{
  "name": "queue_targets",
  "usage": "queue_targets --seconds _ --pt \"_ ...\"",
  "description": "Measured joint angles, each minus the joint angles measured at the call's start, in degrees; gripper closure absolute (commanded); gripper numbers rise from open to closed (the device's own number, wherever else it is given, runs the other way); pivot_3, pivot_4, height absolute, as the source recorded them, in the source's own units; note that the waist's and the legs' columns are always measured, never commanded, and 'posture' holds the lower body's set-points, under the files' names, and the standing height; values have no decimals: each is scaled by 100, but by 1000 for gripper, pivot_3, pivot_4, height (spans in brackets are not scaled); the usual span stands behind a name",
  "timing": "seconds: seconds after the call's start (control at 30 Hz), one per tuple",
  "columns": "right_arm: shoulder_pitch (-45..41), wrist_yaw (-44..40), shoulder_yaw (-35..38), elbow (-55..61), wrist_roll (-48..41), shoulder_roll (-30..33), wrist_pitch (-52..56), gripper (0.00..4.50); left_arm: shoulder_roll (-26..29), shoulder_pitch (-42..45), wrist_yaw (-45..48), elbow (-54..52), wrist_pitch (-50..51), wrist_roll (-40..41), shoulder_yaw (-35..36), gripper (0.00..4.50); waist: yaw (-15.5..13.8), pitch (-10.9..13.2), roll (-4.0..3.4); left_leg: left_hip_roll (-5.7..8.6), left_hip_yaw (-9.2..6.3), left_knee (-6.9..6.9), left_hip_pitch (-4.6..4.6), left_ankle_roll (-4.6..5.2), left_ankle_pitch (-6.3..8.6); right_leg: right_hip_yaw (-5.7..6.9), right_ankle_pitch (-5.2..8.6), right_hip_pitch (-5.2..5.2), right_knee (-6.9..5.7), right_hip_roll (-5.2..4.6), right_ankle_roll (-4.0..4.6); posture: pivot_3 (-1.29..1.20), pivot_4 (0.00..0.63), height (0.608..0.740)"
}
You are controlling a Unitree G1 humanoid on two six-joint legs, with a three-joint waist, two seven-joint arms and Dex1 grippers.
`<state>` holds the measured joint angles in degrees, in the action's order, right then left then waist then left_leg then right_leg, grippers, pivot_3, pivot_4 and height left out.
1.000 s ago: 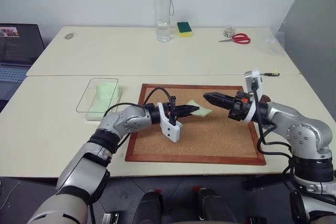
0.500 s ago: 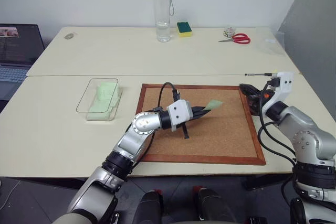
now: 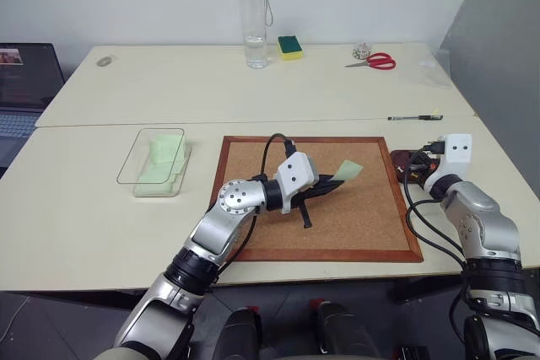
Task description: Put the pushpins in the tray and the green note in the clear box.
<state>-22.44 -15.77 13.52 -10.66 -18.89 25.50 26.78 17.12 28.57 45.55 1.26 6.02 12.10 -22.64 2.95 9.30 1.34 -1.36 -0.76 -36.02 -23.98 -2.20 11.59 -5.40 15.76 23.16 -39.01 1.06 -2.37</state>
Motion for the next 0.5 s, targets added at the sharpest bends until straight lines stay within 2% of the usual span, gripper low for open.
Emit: queue_targets --seconds 0.1,0.23,0.4,0.5 --pt "-64 -8 23 -183 36 0 -68 3228 0 -31 -3 -86 9 -30 62 4500 -1 0 0 -1 1 0 1 0 0 -1 0 0 0 0 0 0 150 740" --pt "-98 -26 46 -273 68 1 -131 2539 -5 -85 -5 -102 60 -80 66 4500 1 0 0 0 1 0 1 0 0 -2 0 0 0 0 0 0 150 740" --pt "-103 -27 64 -306 95 1 -159 1198 -59 -84 -23 -102 96 -121 150 4500 0 0 0 -1 2 0 1 0 0 -2 0 0 0 0 0 0 150 740" --pt "-102 -26 101 -305 107 6 -192 569 -86 -84 -28 -102 101 -135 195 4500 1 0 0 0 2 0 1 0 0 -2 0 0 0 0 0 0 150 740"
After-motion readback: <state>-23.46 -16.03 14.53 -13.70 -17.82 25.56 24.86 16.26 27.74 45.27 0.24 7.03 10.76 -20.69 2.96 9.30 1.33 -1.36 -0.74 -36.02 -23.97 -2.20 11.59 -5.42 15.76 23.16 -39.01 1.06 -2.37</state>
